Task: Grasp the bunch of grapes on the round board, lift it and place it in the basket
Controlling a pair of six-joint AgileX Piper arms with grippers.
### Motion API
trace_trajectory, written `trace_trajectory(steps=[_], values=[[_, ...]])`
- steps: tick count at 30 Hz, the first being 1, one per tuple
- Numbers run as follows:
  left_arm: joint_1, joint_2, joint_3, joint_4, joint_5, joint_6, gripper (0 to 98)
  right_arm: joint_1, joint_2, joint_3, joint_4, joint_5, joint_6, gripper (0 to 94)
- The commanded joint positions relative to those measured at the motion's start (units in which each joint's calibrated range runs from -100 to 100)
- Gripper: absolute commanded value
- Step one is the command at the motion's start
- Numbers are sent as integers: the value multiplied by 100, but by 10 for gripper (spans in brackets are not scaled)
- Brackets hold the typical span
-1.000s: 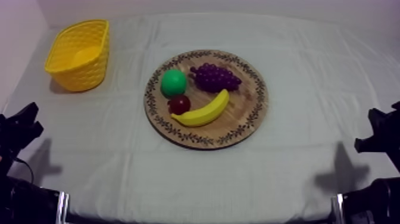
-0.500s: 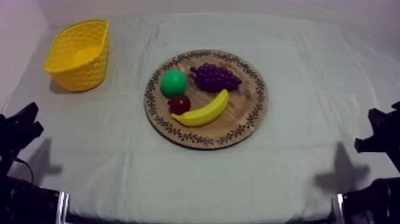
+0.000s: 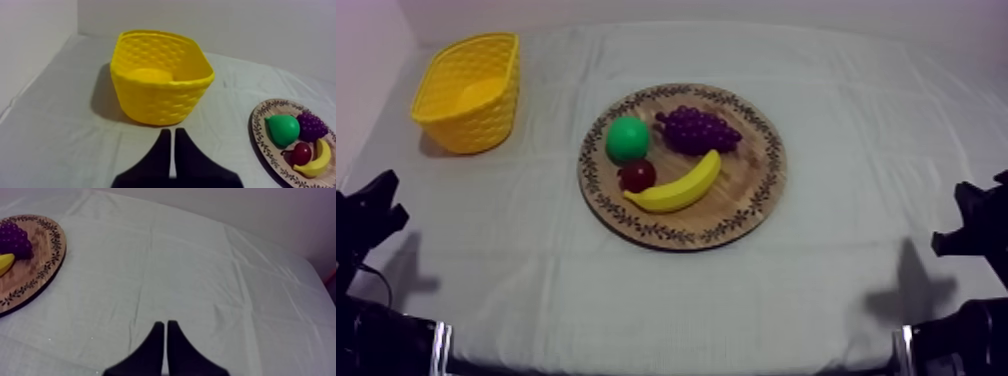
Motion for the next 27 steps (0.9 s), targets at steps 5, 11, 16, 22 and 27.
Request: trace_trajectory(steps=[5, 11, 16, 22, 27], values=[[-1, 0, 2, -37, 12, -117, 1, 2, -2, 4, 0, 2, 0, 2], [-29, 88, -23, -42, -176, -164, 0, 2, -2, 4, 0, 2, 3, 2], [-16, 643, -437, -53, -383, -118, 0, 2, -2, 4, 0, 2, 1, 2], [33, 1455, -1334, -56, -464, -144, 0, 2, -2, 4, 0, 2, 0, 2], [23, 2036, -2038, -33, -431, -156, 0, 2, -2, 4, 0, 2, 0, 2]])
